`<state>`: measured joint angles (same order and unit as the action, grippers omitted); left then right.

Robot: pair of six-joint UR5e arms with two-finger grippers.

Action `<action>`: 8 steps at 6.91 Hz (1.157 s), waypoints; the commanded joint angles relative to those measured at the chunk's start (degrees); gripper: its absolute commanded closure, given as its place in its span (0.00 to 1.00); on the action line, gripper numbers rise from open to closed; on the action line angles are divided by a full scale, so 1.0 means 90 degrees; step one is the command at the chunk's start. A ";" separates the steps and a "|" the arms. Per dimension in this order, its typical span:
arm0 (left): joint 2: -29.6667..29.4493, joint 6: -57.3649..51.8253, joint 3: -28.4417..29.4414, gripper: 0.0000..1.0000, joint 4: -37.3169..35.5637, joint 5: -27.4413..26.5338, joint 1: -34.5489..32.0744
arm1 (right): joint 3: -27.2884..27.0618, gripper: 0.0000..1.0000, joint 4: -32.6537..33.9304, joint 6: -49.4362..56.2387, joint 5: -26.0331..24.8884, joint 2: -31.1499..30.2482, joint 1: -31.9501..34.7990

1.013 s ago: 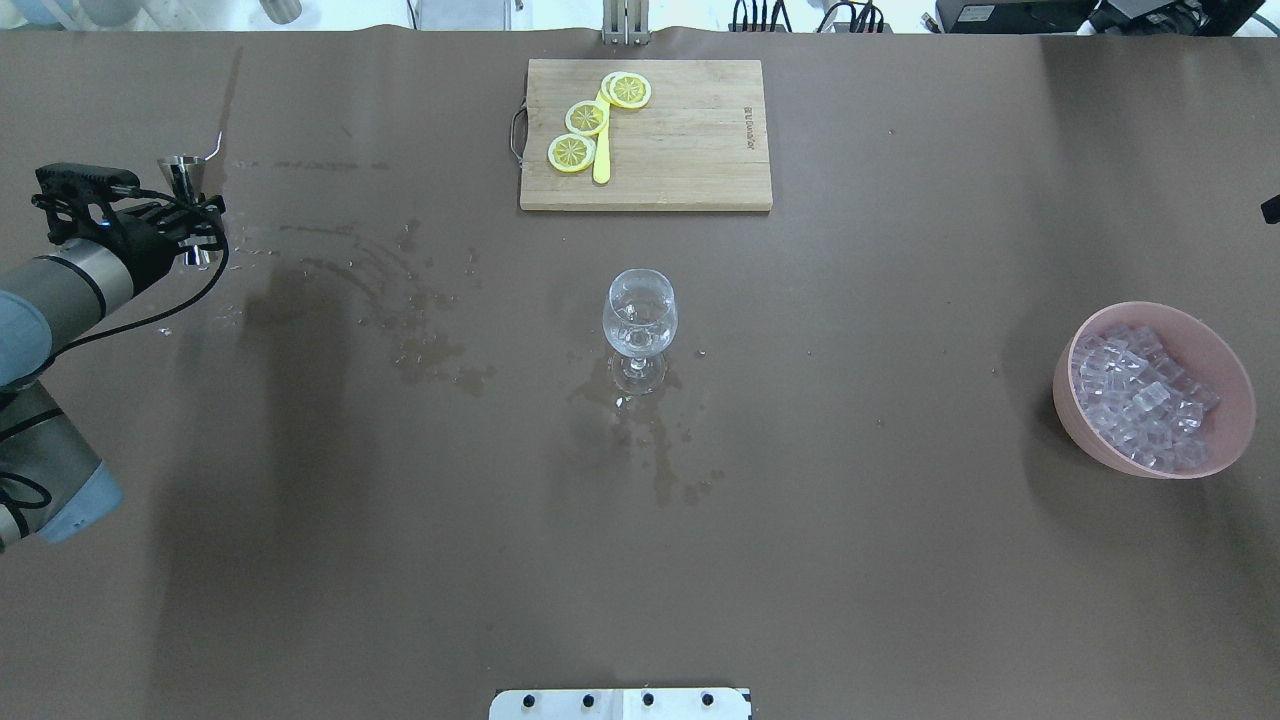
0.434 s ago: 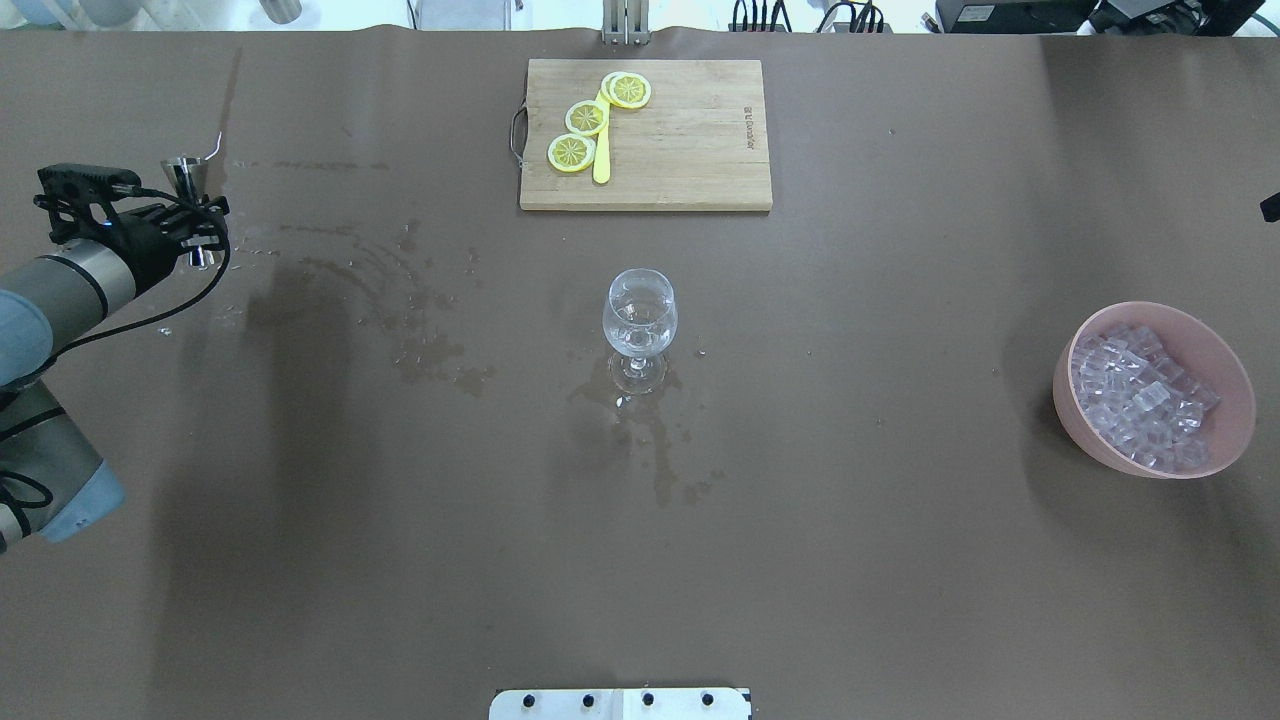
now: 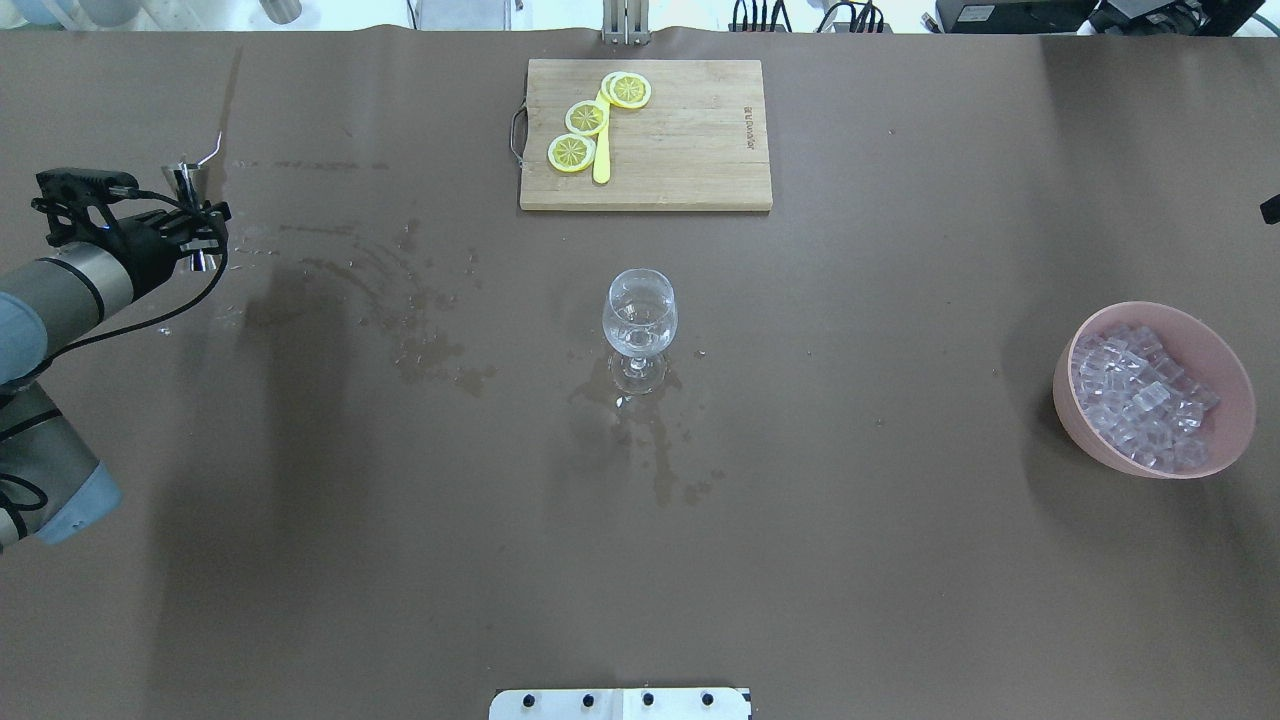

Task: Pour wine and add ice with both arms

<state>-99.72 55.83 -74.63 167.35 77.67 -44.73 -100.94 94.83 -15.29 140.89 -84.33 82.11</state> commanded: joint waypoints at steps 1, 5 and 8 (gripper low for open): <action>0.0005 -0.0041 0.0011 1.00 -0.0078 -0.0017 0.0000 | 0.0004 0.00 0.0000 0.0000 0.0000 -0.0005 -0.0011; 0.0024 0.0066 -0.0222 1.00 0.0077 -0.0768 -0.0059 | 0.0004 0.00 -0.0029 -0.0097 0.0000 -0.0014 -0.0060; 0.0064 0.0037 -0.0233 1.00 0.0058 -0.1578 -0.0049 | 0.0014 0.00 -0.0039 -0.0098 0.0000 -0.0034 -0.0109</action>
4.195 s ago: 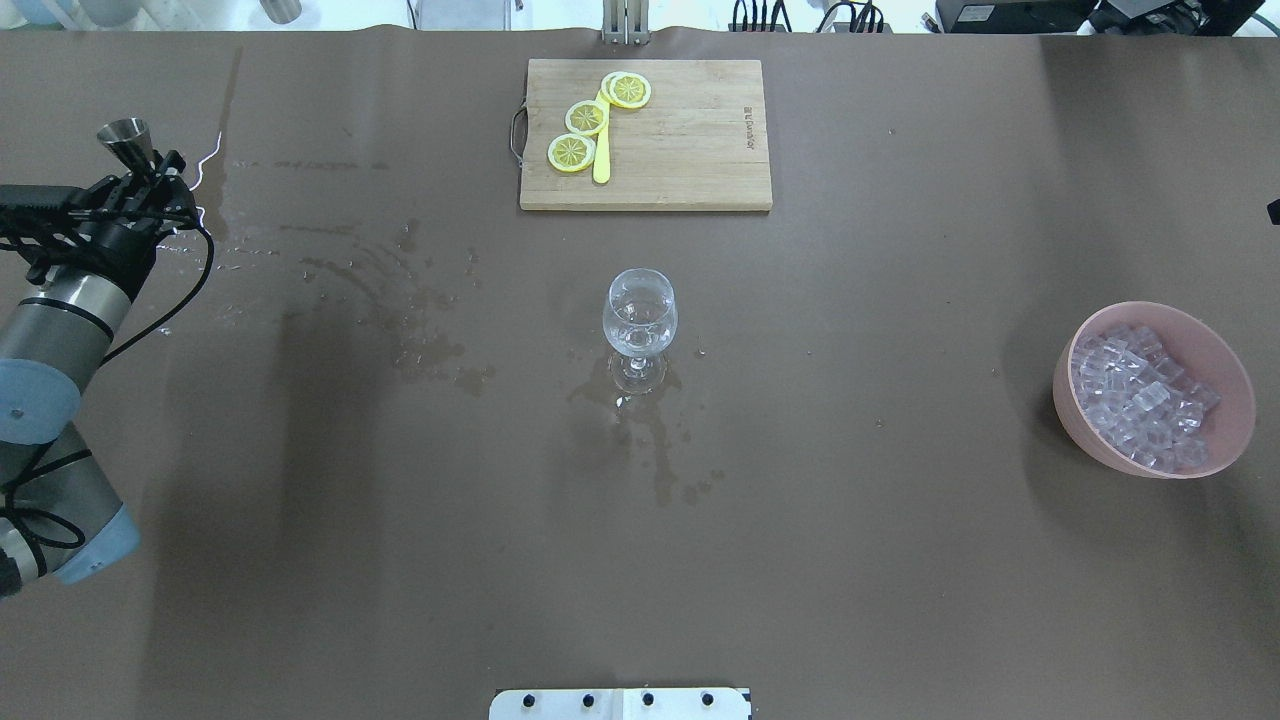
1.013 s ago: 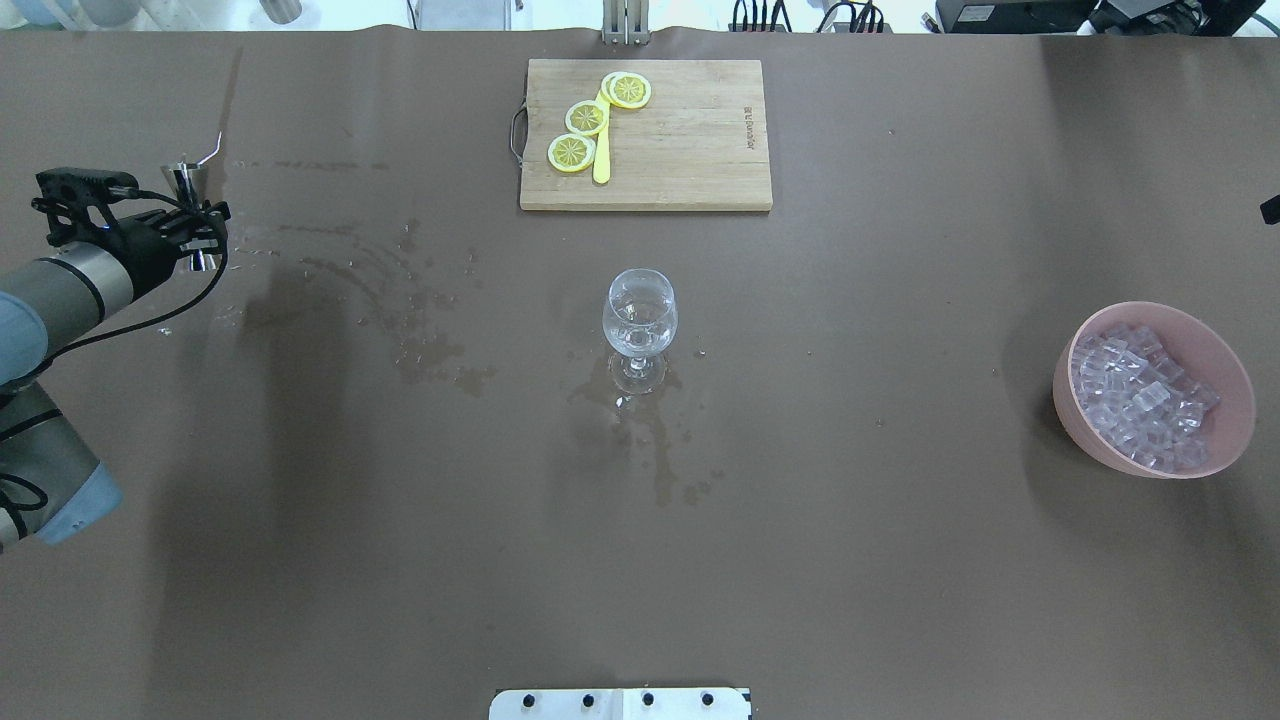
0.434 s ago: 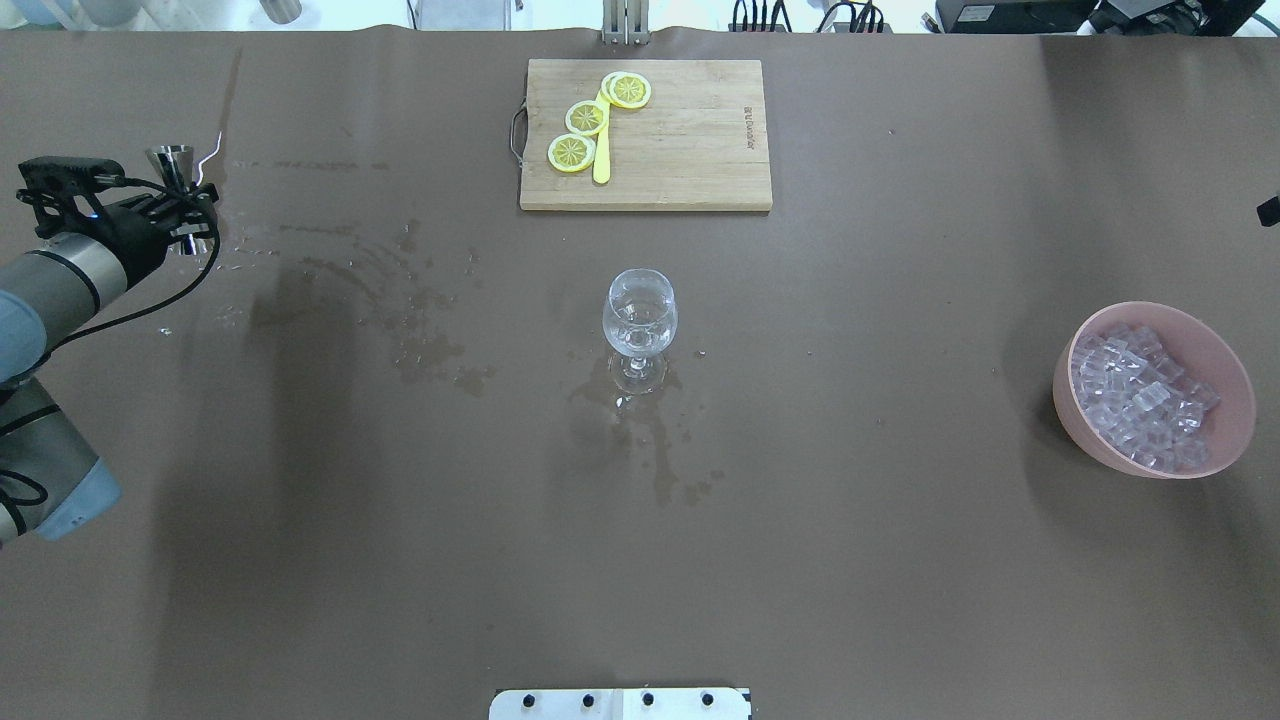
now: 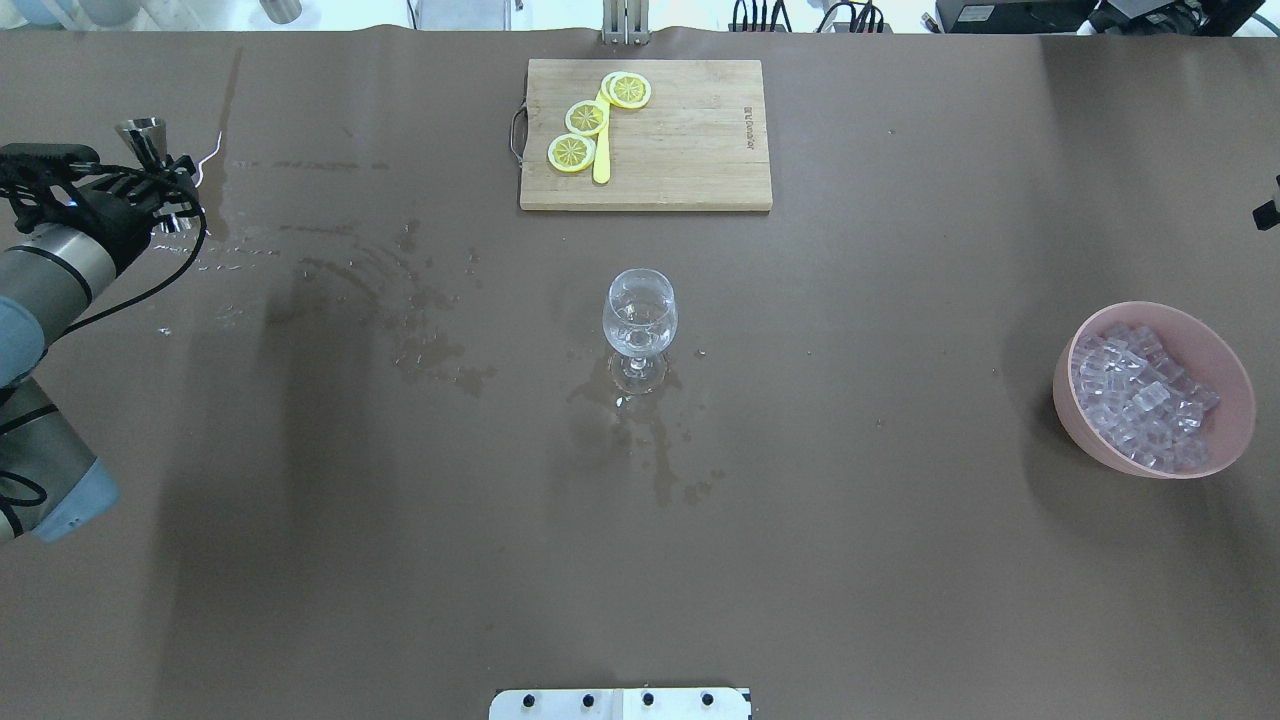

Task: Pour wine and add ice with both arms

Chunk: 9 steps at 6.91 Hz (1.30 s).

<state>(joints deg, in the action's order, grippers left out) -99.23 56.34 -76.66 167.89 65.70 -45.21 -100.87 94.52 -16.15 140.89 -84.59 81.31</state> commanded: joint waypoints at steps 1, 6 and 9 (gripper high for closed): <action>0.0029 0.0019 0.0002 1.00 0.0017 -0.0443 0.0004 | 0.0007 0.00 -0.0004 -0.0003 0.0000 -0.0015 -0.0031; -0.0185 0.0682 0.0470 1.00 0.0027 -0.1477 0.0150 | 0.0007 0.00 -0.0004 -0.0003 0.0000 -0.0005 -0.0050; -0.0439 0.0877 0.0724 1.00 0.0017 -0.1588 0.0384 | -0.0003 0.00 -0.0004 -0.0003 0.0000 -0.0005 -0.0050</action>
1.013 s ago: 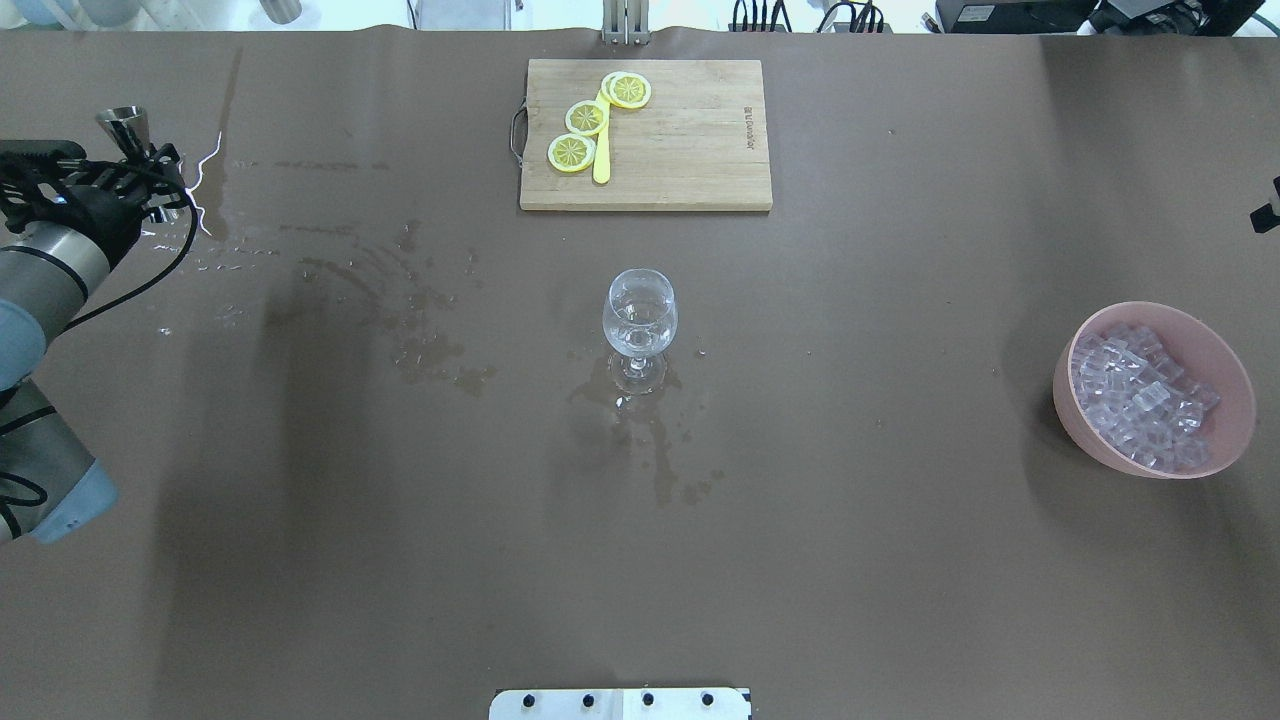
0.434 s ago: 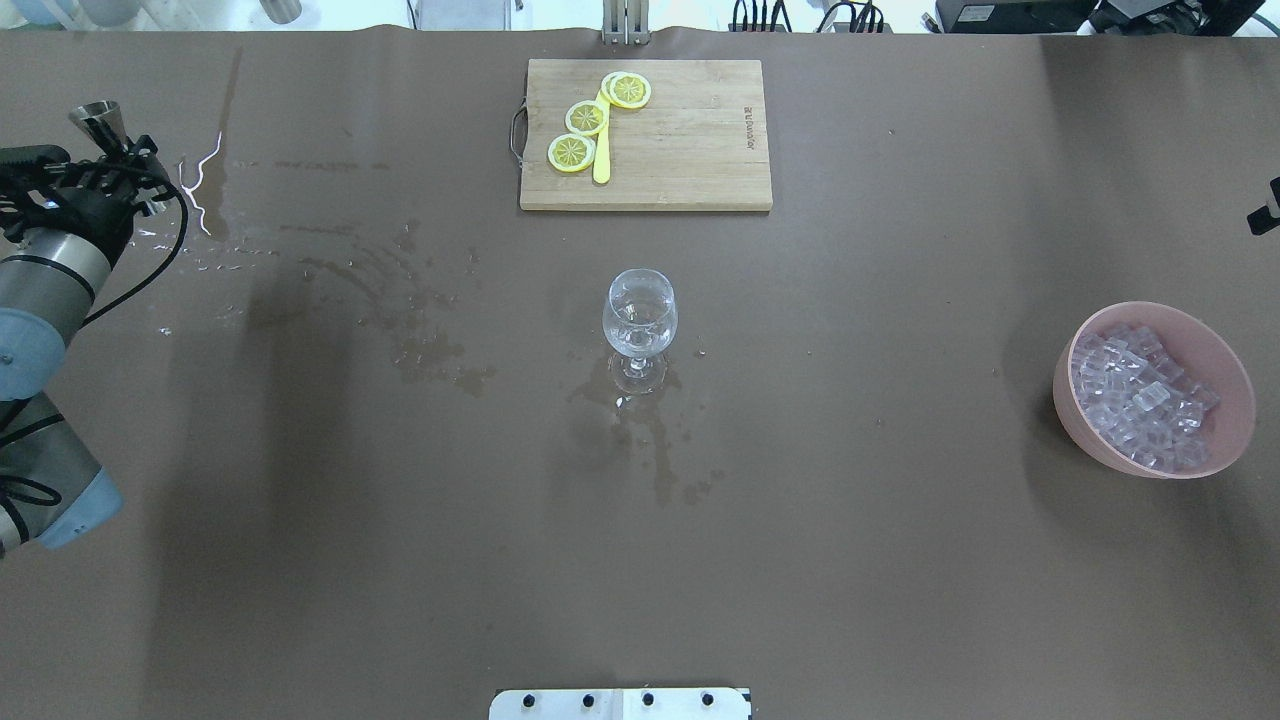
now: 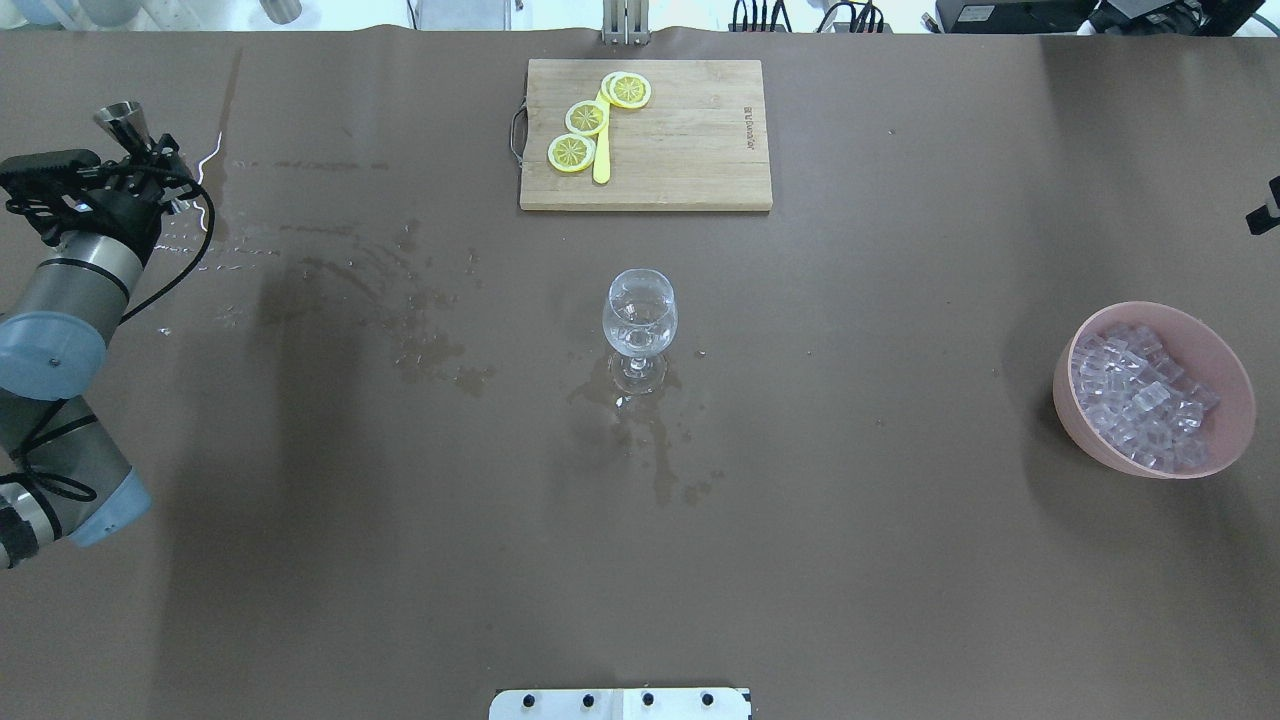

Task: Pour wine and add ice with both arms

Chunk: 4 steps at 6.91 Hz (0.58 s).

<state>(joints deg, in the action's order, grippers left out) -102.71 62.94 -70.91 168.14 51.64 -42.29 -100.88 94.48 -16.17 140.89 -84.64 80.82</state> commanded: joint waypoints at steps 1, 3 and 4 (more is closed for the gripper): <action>-0.0091 0.0155 0.0115 1.00 -0.0039 -0.0025 0.0099 | -0.0002 0.00 0.0000 0.0000 -0.0010 0.0000 0.0005; -0.0102 0.0125 0.0125 1.00 -0.0088 -0.0015 0.0109 | -0.0002 0.00 0.0000 0.0000 -0.0010 0.0000 0.0005; -0.0102 0.0116 0.0144 0.86 -0.0088 -0.0025 0.0109 | -0.0002 0.00 0.0000 0.0000 -0.0010 0.0000 0.0005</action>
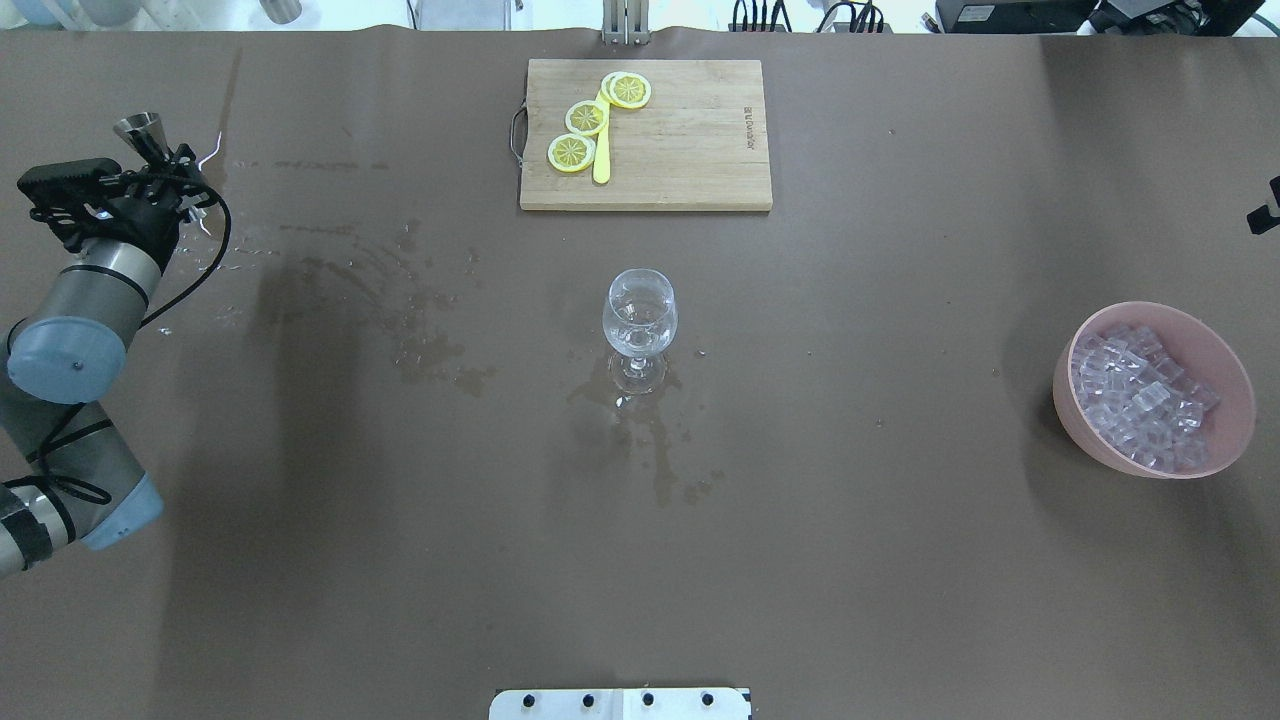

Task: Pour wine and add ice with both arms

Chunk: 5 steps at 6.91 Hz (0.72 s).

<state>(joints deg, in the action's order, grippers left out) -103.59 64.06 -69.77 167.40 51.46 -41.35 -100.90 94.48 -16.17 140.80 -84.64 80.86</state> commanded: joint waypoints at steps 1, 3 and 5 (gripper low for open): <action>-0.0004 -0.0028 0.0008 0.85 -0.0016 0.0015 0.0014 | 0.0000 0.00 0.0000 0.0000 0.0000 0.0000 -0.0009; 0.0016 -0.0019 -0.0001 0.85 -0.0036 0.0238 0.0044 | 0.0000 0.00 0.0000 0.0000 0.0000 0.0000 -0.0009; 0.0084 -0.0028 -0.0002 0.86 -0.0046 0.0658 0.0044 | 0.0010 0.00 0.0000 0.0010 0.0000 0.0000 0.0000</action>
<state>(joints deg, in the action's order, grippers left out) -103.08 63.83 -69.82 167.06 55.42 -40.98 -100.85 94.48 -16.11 140.76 -84.64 80.83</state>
